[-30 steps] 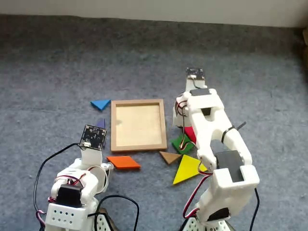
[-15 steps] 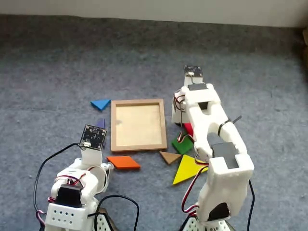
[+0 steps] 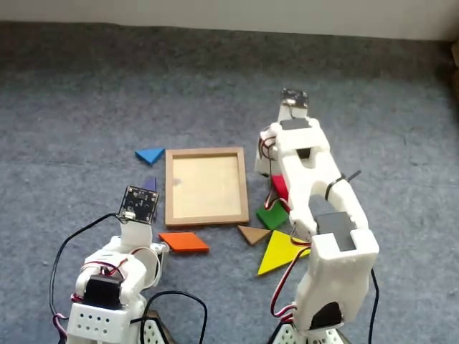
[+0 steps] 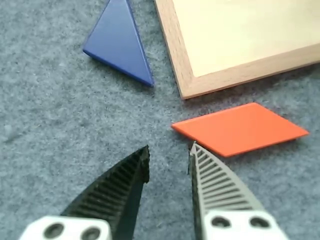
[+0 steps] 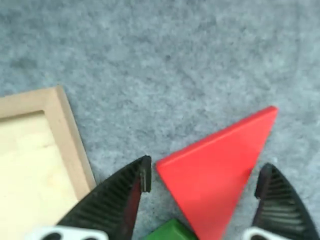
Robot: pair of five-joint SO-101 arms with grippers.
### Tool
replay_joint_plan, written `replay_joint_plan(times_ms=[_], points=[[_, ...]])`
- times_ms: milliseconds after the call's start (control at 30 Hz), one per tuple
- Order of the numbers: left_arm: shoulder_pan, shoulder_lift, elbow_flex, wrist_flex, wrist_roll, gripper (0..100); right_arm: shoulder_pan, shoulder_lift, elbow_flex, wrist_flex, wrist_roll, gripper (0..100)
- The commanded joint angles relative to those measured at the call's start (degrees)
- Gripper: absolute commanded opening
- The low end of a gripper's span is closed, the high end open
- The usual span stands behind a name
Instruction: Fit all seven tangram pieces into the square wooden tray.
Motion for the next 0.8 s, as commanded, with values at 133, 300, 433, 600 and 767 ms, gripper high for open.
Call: replay_joint_plan(times_ms=[133,300,433,600,767], points=[[0.9,-2.1,1.1,0.2,0.4,15,-0.3,-0.7,-3.3,0.3,-2.6,40.0],[0.9,-2.1,1.1,0.2,0.4,15,-0.2,-0.7,-3.2,0.3,-2.9,40.0],[0.9,-2.1,1.1,0.2,0.4,15,-0.3,-0.6,-3.2,0.1,-3.0,39.9],[0.9,-2.1,1.1,0.2,0.4,15,-0.3,-0.4,-3.1,0.3,-2.6,36.2],[0.9,-2.1,1.1,0.2,0.4,15,-0.1,4.9,-3.6,2.1,-2.6,32.1]])
